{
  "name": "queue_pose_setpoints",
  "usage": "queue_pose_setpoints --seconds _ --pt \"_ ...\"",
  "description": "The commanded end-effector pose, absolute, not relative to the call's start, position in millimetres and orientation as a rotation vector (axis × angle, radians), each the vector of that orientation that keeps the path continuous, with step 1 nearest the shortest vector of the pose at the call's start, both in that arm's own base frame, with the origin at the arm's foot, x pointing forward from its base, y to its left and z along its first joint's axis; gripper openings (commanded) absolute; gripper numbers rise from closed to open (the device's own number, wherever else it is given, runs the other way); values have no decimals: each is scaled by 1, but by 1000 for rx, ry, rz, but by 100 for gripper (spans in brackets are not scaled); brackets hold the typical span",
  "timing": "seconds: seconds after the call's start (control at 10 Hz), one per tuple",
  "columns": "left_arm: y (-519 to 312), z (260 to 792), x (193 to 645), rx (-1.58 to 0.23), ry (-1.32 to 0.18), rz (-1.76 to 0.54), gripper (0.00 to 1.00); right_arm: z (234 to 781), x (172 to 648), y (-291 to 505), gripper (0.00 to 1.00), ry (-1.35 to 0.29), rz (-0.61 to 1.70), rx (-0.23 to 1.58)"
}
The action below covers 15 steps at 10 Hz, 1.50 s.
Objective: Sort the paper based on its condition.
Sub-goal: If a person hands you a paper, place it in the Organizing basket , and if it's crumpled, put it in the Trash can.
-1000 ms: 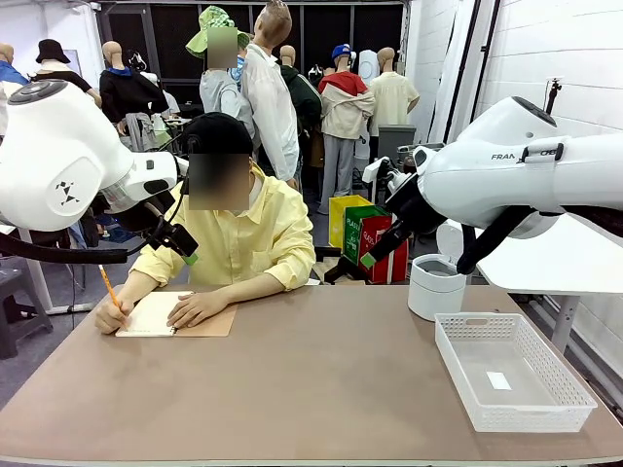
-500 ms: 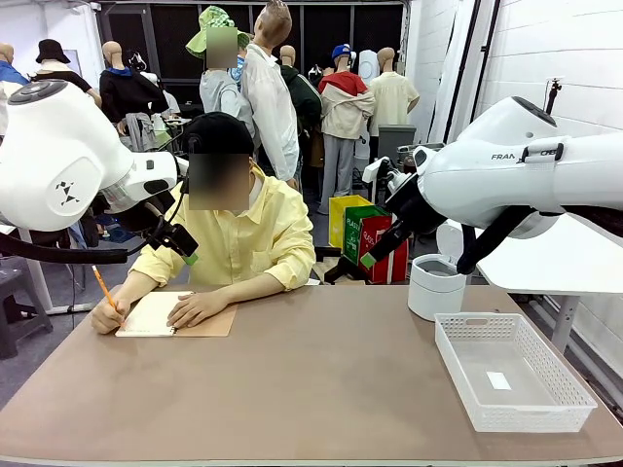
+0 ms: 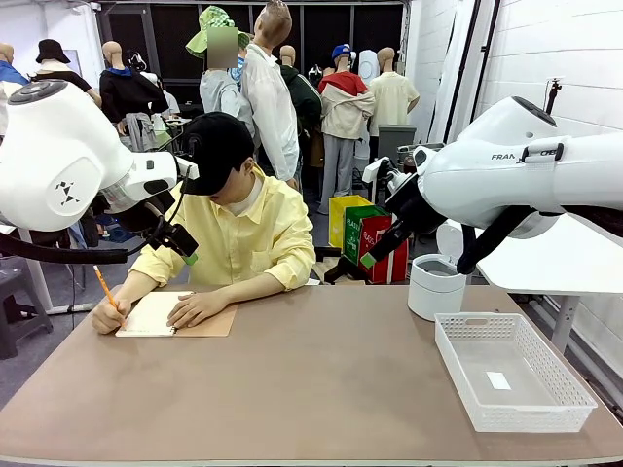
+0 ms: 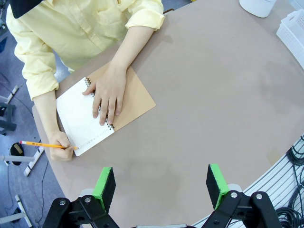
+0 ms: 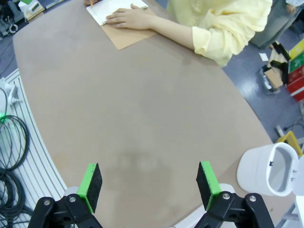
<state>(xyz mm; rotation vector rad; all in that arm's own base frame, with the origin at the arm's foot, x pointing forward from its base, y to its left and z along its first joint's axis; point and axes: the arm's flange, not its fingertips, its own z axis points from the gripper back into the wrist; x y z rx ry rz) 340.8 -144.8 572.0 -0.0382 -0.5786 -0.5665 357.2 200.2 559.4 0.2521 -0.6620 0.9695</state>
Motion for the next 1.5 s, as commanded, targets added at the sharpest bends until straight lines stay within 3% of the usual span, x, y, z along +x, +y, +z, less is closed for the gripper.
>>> queue_pose_setpoints --seconds 0.0,1.4 --pt "-144 571 342 -38 -590 -574 100 559 357 201 100 -660 956 245" --pt "-144 571 342 -38 -590 -574 100 559 357 201 100 -660 956 245"
